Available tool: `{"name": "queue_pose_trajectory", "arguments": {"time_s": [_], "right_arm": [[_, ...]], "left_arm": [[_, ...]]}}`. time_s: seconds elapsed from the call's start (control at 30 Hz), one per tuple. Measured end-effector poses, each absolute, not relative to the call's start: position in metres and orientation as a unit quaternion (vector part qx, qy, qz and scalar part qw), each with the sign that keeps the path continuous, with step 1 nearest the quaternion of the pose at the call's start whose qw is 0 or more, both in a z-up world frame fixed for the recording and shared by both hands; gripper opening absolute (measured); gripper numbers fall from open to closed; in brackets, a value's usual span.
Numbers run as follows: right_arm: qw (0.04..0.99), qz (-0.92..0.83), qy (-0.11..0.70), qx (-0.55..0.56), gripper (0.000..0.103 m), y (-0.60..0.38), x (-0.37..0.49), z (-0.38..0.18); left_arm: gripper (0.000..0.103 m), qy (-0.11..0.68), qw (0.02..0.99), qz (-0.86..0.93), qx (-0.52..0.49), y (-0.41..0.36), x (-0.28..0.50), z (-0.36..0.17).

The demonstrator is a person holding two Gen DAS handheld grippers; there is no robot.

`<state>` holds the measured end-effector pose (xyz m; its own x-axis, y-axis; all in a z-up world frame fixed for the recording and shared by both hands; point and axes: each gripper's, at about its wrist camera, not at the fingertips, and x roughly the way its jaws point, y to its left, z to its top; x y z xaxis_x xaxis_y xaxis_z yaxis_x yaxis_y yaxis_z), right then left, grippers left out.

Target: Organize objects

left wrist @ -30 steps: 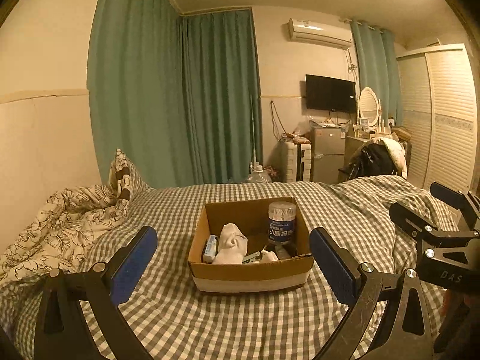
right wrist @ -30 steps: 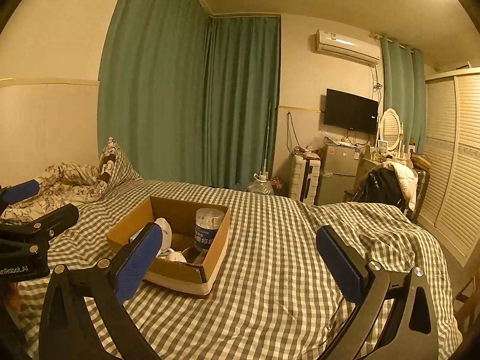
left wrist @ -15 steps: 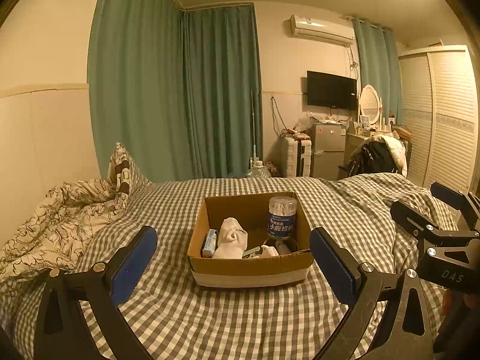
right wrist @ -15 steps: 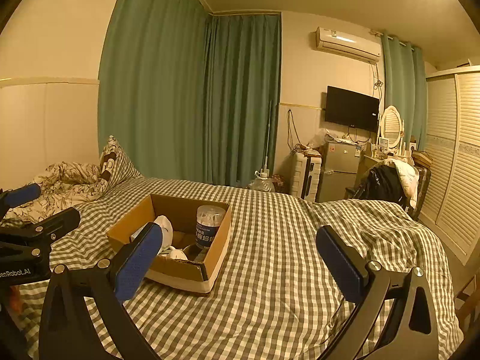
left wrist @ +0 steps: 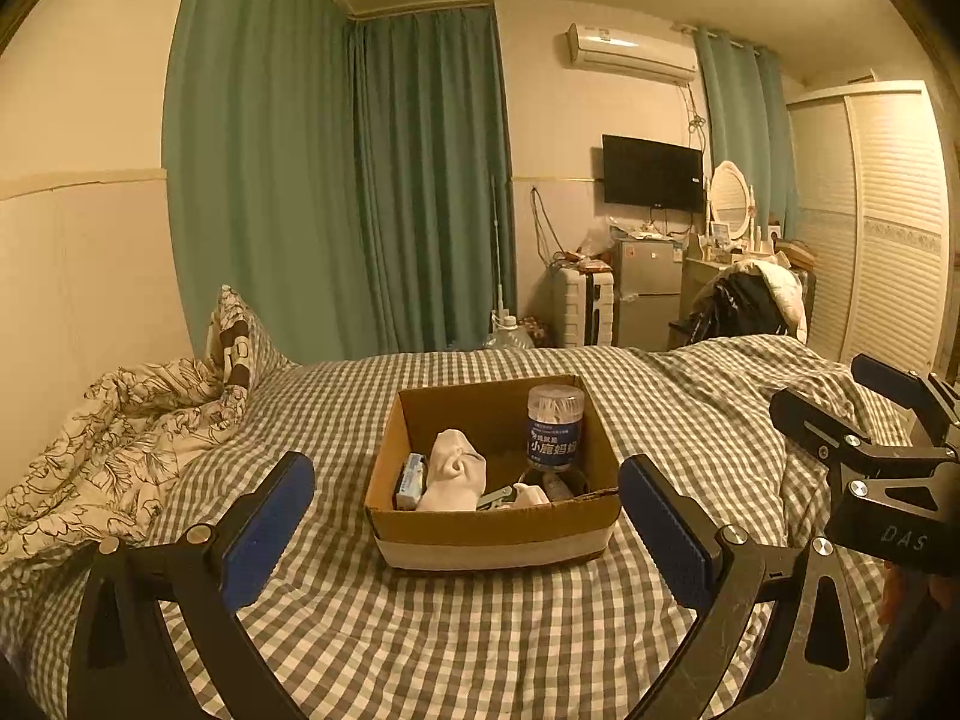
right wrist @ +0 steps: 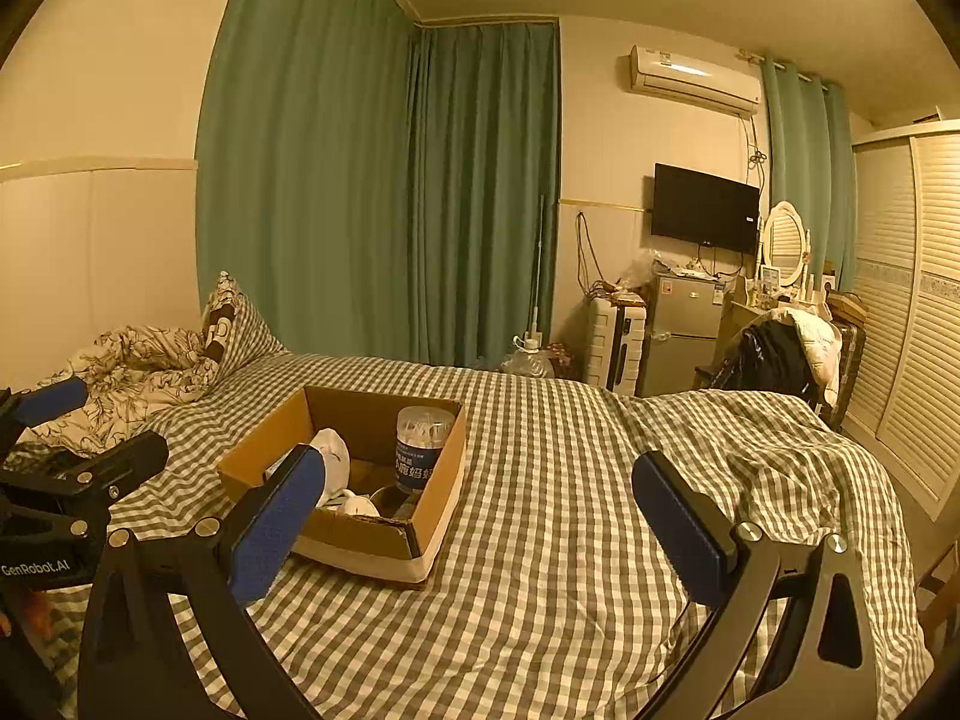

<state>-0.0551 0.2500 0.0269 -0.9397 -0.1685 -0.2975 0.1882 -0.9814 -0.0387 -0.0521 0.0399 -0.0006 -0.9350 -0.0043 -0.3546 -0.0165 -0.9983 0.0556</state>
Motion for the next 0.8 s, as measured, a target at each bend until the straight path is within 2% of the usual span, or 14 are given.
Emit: {"name": "queue_pose_trajectory", "arguments": {"time_s": [0.8], "right_arm": [[0.087,-0.983,0.023,0.157,0.103,0.2506,-0.0575,0.0234]], "left_arm": [[0.103,0.021,0.003,0.984,-0.176,0.0364,-0.0503,-0.0026]]}}
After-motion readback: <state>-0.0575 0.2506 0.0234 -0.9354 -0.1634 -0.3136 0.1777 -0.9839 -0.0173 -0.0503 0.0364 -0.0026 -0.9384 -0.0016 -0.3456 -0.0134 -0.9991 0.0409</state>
